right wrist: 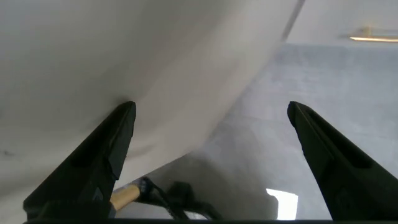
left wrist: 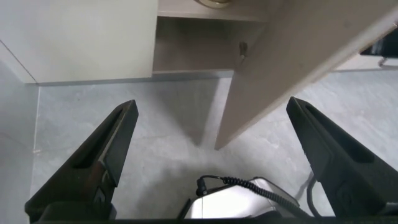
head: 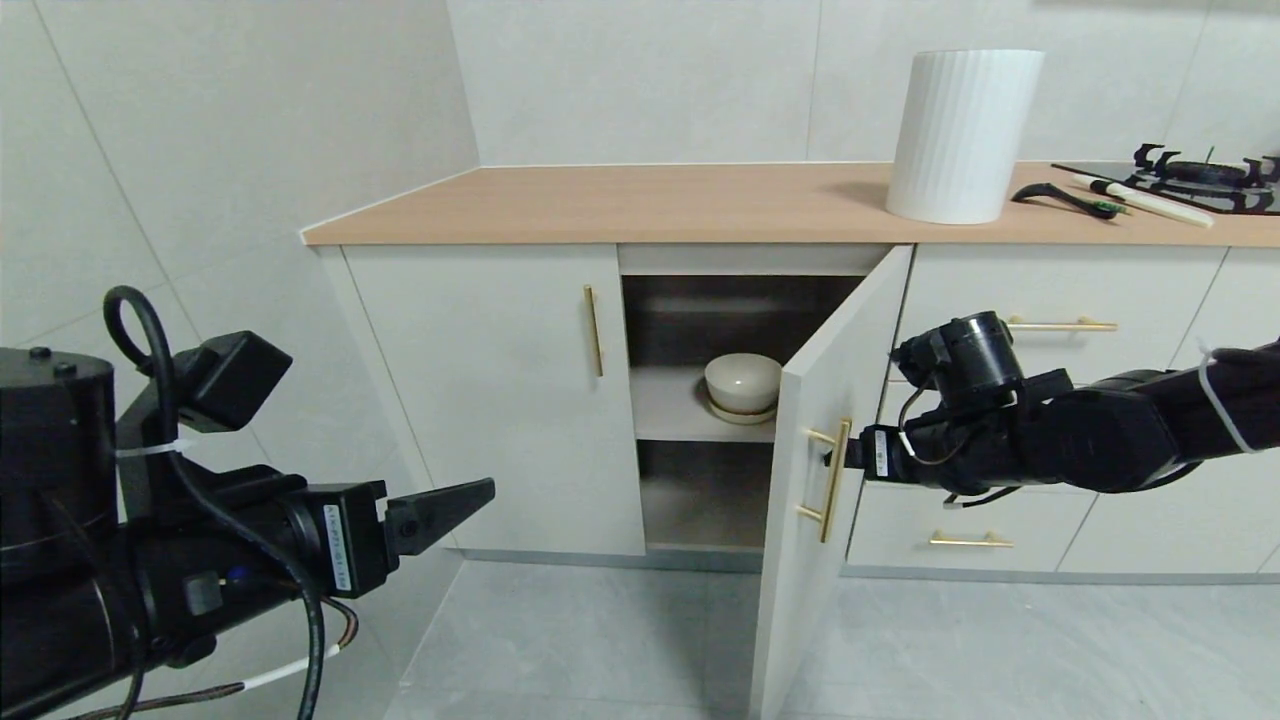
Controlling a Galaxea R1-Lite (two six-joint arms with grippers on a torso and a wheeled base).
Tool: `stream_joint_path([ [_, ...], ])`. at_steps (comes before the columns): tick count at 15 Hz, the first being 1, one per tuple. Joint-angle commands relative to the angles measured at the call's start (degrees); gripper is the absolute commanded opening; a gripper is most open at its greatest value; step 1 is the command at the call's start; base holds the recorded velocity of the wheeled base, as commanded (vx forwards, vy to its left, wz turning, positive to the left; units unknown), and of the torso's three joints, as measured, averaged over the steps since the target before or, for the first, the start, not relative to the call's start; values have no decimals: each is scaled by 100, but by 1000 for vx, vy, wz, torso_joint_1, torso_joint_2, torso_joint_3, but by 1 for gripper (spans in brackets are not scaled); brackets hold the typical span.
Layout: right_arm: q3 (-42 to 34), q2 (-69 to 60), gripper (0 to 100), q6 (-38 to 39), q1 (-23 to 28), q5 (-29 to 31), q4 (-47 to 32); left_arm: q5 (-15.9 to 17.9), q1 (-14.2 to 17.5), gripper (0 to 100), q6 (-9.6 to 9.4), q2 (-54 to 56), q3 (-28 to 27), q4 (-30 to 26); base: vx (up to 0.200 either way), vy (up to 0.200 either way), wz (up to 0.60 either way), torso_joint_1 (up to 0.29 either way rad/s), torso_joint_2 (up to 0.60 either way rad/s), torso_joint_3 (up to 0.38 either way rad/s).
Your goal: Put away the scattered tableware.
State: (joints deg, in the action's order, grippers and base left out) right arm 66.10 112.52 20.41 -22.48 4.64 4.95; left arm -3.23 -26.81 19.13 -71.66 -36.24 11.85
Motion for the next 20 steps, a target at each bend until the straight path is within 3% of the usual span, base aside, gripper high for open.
stream_joint_path([
  [1, 8, 183, 100, 7, -20, -25, 76, -11, 0, 100, 3, -33, -6, 2, 0, 0, 0, 0, 0, 0],
  [12, 26, 631, 100, 455, -195, 28, 1078, -20, 0, 100, -14, -6, 12, -34, 0, 0, 0, 0, 0, 0],
  [20, 149, 728, 100, 921, -371, 37, 1078, -20, 9, 100, -14, -33, 12, -25, 200, 0, 0, -1, 1, 1],
])
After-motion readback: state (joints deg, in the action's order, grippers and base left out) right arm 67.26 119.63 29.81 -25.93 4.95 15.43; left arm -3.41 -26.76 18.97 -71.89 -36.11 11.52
